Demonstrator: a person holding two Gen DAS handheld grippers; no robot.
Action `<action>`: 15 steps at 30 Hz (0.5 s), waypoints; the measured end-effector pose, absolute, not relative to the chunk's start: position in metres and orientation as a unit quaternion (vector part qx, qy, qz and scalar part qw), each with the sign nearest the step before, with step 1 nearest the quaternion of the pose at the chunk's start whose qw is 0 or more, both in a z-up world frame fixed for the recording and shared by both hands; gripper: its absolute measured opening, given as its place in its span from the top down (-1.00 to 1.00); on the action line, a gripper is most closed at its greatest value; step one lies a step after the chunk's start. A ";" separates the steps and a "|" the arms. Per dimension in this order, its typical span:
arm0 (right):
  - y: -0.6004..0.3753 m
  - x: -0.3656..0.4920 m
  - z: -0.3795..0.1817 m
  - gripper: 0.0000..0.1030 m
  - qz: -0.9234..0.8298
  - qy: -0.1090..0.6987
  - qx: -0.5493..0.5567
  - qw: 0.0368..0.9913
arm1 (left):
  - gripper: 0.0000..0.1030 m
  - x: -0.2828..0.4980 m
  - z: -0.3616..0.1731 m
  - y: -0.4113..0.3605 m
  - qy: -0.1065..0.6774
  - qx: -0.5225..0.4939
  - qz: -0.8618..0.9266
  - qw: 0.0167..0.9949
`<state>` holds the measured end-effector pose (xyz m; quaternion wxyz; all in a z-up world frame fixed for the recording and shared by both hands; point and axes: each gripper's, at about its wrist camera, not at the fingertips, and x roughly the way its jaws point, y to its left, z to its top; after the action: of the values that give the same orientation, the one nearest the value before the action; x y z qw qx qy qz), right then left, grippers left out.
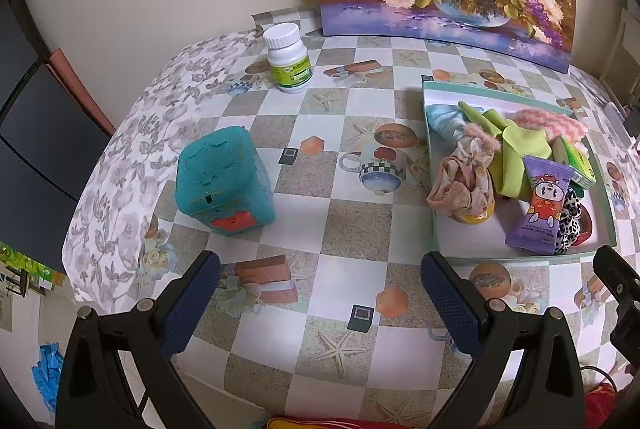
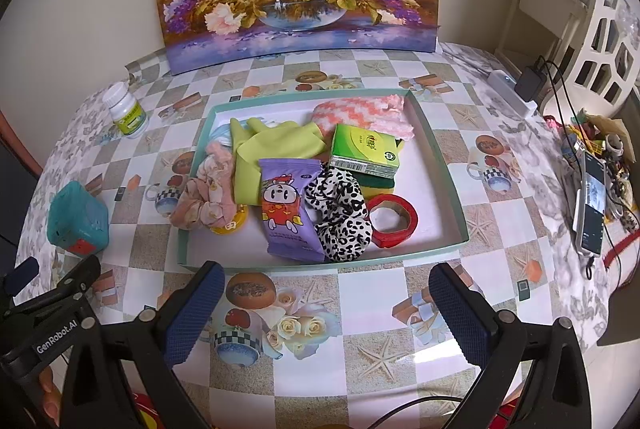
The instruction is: Organize soft objects
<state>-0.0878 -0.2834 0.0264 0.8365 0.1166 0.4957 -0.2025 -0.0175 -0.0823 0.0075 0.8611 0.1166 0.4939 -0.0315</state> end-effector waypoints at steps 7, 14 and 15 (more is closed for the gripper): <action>-0.284 -0.088 0.025 -1.00 -0.203 0.497 0.117 0.836 | -0.94 -0.016 0.006 -0.081 0.499 0.116 -0.027 0.858; -0.284 -0.088 0.025 -1.00 -0.203 0.497 0.117 0.836 | -0.94 -0.016 0.005 -0.081 0.500 0.118 -0.024 0.858; -0.284 -0.088 0.025 -1.00 -0.203 0.497 0.117 0.836 | -0.94 -0.015 0.005 -0.081 0.500 0.119 -0.023 0.858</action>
<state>-0.0876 -0.2840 0.0249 0.8359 0.1168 0.4966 -0.2025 -0.0155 -0.0812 0.0052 0.8577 0.1186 0.4998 -0.0232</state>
